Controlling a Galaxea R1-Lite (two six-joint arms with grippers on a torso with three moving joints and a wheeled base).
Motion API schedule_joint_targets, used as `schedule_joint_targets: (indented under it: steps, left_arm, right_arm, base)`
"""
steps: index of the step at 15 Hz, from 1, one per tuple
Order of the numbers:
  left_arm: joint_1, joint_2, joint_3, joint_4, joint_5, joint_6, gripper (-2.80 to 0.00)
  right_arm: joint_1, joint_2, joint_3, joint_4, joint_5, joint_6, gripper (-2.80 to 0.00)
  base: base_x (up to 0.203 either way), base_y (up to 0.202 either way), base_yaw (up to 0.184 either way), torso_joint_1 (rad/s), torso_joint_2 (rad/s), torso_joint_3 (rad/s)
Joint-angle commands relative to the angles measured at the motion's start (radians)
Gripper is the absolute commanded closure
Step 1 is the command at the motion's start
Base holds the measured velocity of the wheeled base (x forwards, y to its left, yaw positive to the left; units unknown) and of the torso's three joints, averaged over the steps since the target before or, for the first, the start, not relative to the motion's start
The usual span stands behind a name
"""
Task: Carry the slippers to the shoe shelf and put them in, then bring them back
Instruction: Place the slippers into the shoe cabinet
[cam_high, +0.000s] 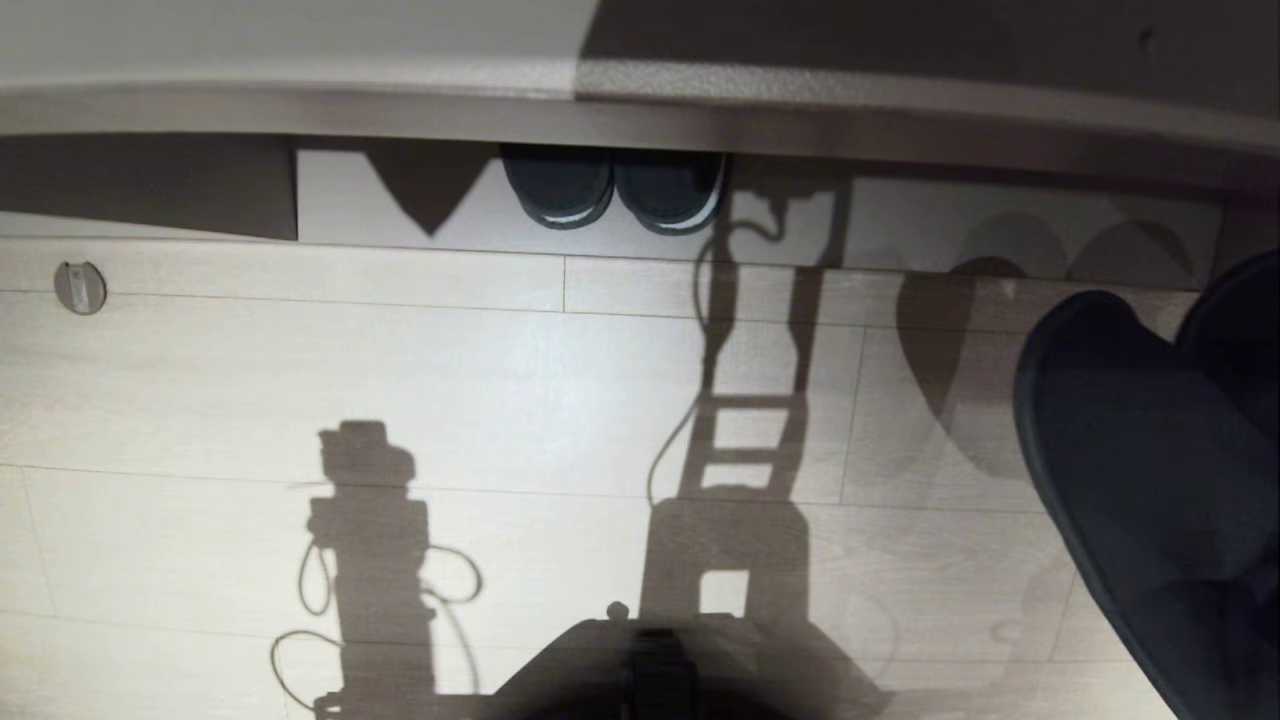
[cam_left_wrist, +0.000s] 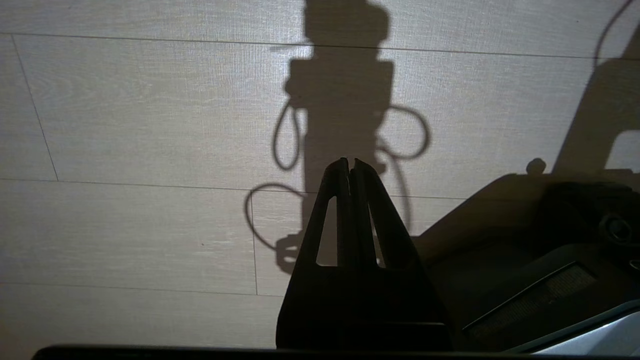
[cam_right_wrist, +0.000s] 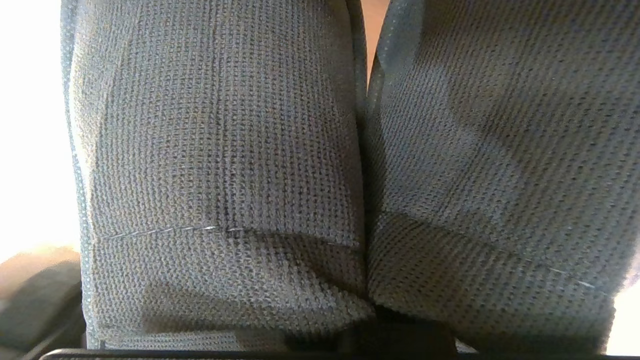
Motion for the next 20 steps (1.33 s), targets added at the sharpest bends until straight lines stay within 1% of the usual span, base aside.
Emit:
schedule_joint_targets:
  steps: [1,3,7,8,11,12,16,18,20]
  left_arm:
    - [0.0,-0.001,0.002,0.0,0.0,-0.001,0.0]
    - [0.0,-0.001,0.002,0.0,0.0,0.001,0.0]
    - [0.0,0.0,0.002,0.0,0.0,0.001,0.0]
    - [0.0,-0.001,0.002,0.0,0.0,0.001,0.0]
    - [0.0,-0.001,0.002,0.0,0.0,0.001,0.0]
    - [0.0,-0.001,0.002,0.0,0.0,0.001,0.0]
    - [0.0,-0.001,0.002,0.0,0.0,0.001,0.0]
    - [0.0,-0.001,0.002,0.0,0.0,0.001,0.0]
    - [0.0,-0.001,0.002,0.0,0.0,0.002,0.0]
  right_arm:
    - [0.009,0.228,0.003,-0.163,0.012,-0.028,0.0]
    - [0.012,0.277,0.001,-0.202,0.025,-0.066,0.0]
    - [0.012,0.333,-0.064,-0.241,0.025,-0.08,0.0]
    - [0.012,0.368,-0.09,-0.274,0.023,-0.081,0.0]
    - [0.012,0.472,-0.183,-0.455,0.022,-0.086,0.0]
    - [0.012,0.495,-0.217,-0.49,0.022,-0.085,0.0]
    - [0.013,0.598,-0.399,-0.512,0.022,-0.059,0.0]
    - [0.013,0.625,-0.435,-0.517,0.022,-0.04,0.0]
    - [0.011,0.674,-0.552,-0.522,0.021,-0.019,0.0]
  base:
    - [0.0,0.0,0.0,0.0,0.0,0.0]
    - [0.0,0.0,0.0,0.0,0.0,0.0]
    - [0.0,0.0,0.0,0.0,0.0,0.0]
    - [0.0,0.0,0.0,0.0,0.0,0.0]
    - [0.0,0.0,0.0,0.0,0.0,0.0]
    - [0.0,0.0,0.0,0.0,0.0,0.0]
    - [0.0,0.0,0.0,0.0,0.0,0.0]
    - [0.0,0.0,0.0,0.0,0.0,0.0]
    - [0.0,0.0,0.0,0.0,0.0,0.0]
